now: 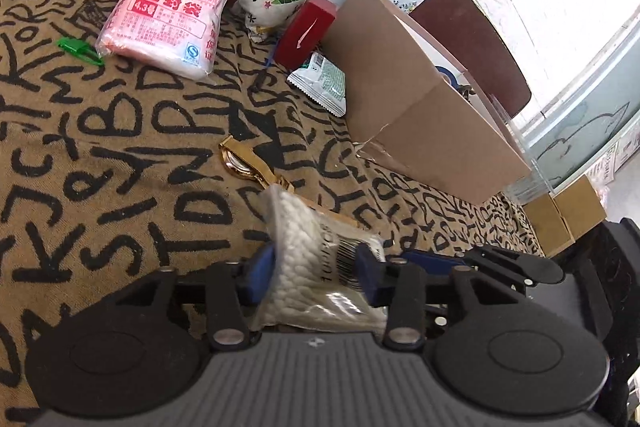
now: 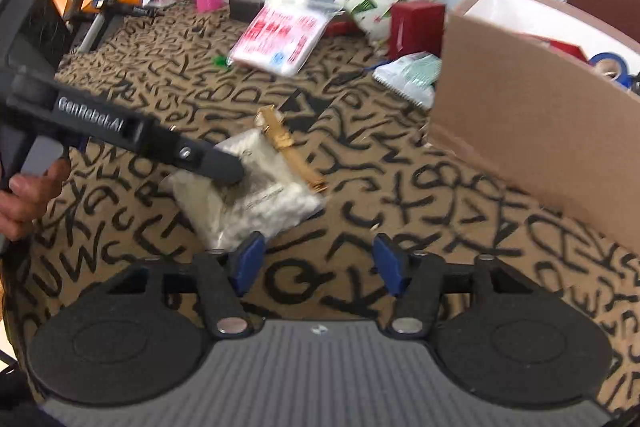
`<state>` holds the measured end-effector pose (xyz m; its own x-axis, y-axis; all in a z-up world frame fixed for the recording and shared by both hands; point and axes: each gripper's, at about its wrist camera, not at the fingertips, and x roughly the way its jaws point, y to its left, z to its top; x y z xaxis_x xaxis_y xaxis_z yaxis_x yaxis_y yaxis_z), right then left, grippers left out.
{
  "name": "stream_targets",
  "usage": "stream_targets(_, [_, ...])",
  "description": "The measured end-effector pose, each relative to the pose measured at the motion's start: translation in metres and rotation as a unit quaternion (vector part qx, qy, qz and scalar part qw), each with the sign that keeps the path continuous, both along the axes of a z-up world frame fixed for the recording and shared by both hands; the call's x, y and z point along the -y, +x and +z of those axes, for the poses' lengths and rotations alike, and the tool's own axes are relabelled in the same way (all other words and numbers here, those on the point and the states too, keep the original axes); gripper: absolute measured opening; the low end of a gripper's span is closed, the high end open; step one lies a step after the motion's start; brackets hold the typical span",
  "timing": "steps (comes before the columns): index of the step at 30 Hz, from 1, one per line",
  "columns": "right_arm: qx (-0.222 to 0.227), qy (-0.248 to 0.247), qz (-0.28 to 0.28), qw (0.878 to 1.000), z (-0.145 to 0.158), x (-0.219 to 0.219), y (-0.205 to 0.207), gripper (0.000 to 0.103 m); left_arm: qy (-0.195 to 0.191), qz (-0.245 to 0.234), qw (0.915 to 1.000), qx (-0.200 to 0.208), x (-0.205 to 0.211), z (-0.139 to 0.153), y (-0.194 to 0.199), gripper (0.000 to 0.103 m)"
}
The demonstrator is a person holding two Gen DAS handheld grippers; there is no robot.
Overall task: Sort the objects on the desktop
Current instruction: 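Grasp the gold watch strap with the right tool while the left tool holds the swab bag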
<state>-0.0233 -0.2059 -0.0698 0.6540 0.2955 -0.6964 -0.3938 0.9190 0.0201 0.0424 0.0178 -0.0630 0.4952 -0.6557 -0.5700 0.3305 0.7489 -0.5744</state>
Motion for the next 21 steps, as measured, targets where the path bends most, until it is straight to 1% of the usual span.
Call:
stream_targets(1, [0.000,0.004,-0.001,1.000,0.000,-0.001,0.001,0.057,-0.004,0.004,1.0000,-0.001,0.001,0.000,-0.001,0.056])
stream_targets(3, [0.004,0.005,-0.001,1.000,0.002,-0.004,0.002,0.056,0.004,0.006,1.0000,0.007,0.004,0.001,-0.003,0.056])
stream_targets(4, [0.007,0.001,-0.001,1.000,0.002,-0.006,0.003,0.055,0.013,0.006,0.9998,0.014,0.005,0.002,-0.004,0.054])
stream_targets(5, [0.010,-0.001,0.000,1.000,0.002,-0.007,0.004,0.053,0.024,0.011,0.9994,0.021,0.006,0.002,-0.005,0.050])
stream_targets(6, [0.010,-0.002,0.002,1.000,0.002,-0.009,0.004,0.053,0.031,0.016,0.9991,0.025,0.005,0.003,-0.006,0.043])
stream_targets(7, [0.010,-0.009,0.004,1.000,0.002,-0.012,0.005,0.052,0.027,0.019,0.9992,0.022,0.001,0.003,-0.005,0.037])
stream_targets(9, [0.012,-0.019,0.017,1.000,0.001,-0.013,0.006,0.052,0.003,0.027,0.9996,0.008,-0.013,0.004,-0.004,0.031])
stream_targets(10, [0.011,-0.018,0.024,0.999,0.002,-0.013,0.008,0.052,-0.001,0.035,0.9994,0.004,-0.021,0.006,-0.004,0.028])
stream_targets(11, [0.012,-0.016,0.027,0.999,0.005,-0.011,0.010,0.052,0.002,0.044,0.9990,0.008,-0.029,0.009,-0.006,0.028])
stream_targets(14, [0.036,-0.019,0.009,0.999,0.013,-0.009,0.019,0.052,0.021,0.081,0.9963,0.020,-0.055,0.017,-0.013,0.026])
stream_targets(15, [0.041,-0.010,0.010,0.999,0.015,-0.009,0.024,0.052,0.022,0.092,0.9953,0.021,-0.063,0.018,-0.015,0.023])
stream_targets(17, [0.046,0.008,0.024,0.999,0.016,-0.015,0.036,0.052,0.021,0.112,0.9933,0.021,-0.075,0.020,-0.016,0.022])
stream_targets(19, [0.050,-0.001,0.043,0.998,0.011,-0.030,0.050,0.052,0.025,0.119,0.9923,0.024,-0.080,0.020,-0.017,0.023])
stream_targets(21, [0.055,-0.017,0.061,0.996,0.003,-0.046,0.062,0.052,0.019,0.111,0.9935,0.018,-0.080,0.018,-0.017,0.023])
